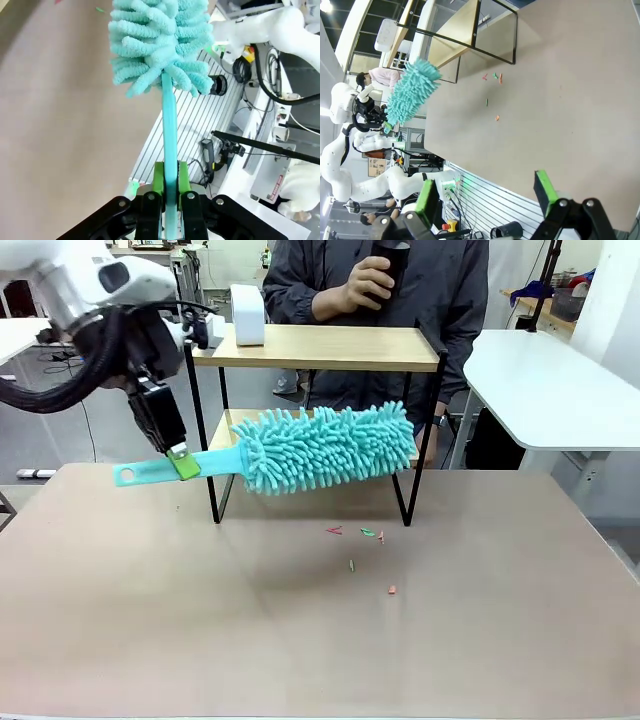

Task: Clean the shelf.
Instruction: Clean the remaining tier of the Shelf with the Duster once objects are removed, then hand the Duster back to the human.

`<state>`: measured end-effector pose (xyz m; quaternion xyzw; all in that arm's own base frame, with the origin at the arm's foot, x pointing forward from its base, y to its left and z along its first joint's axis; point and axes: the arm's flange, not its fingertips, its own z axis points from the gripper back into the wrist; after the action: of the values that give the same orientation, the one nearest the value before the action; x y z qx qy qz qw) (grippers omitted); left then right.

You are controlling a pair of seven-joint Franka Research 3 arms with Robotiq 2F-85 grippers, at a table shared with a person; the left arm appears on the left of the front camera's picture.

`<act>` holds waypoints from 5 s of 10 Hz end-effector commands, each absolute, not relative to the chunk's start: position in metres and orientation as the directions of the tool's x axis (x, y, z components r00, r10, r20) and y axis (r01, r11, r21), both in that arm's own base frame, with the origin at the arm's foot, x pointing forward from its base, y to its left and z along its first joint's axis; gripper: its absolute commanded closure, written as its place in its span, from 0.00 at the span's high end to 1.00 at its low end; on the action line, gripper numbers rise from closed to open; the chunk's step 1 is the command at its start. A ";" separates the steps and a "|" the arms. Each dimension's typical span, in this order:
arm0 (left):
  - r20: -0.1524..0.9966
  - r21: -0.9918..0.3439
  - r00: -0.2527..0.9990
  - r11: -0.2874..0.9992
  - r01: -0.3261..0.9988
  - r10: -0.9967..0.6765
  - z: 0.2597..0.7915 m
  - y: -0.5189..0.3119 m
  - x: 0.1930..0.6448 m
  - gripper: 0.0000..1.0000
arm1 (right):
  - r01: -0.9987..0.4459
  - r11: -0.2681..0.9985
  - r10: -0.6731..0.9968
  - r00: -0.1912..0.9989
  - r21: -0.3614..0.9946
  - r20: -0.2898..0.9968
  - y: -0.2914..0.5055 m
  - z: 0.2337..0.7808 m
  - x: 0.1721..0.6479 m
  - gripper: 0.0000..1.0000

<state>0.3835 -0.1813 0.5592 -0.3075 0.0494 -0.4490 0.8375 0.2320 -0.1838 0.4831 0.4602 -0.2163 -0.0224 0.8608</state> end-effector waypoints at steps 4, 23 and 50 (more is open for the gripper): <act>0.639 -0.430 0.563 0.364 0.826 -0.524 0.588 -0.019 0.268 0.12 | -0.190 0.565 -0.236 0.896 0.803 0.377 -0.184 0.484 0.234 1.00; 0.222 -0.902 0.881 0.430 0.024 0.418 0.508 0.145 0.341 0.12 | -0.190 0.565 -0.236 0.896 0.803 0.377 -0.184 0.484 0.234 1.00; 0.213 -0.634 0.079 -0.075 0.770 -0.974 0.642 -0.207 0.387 0.12 | -0.753 0.044 0.734 0.470 0.656 0.490 0.223 0.612 0.323 1.00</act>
<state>0.3839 -0.2062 0.6378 -0.3054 0.1744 -0.6513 0.6724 0.3240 0.2233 0.6170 0.4685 -0.0115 0.4941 0.7323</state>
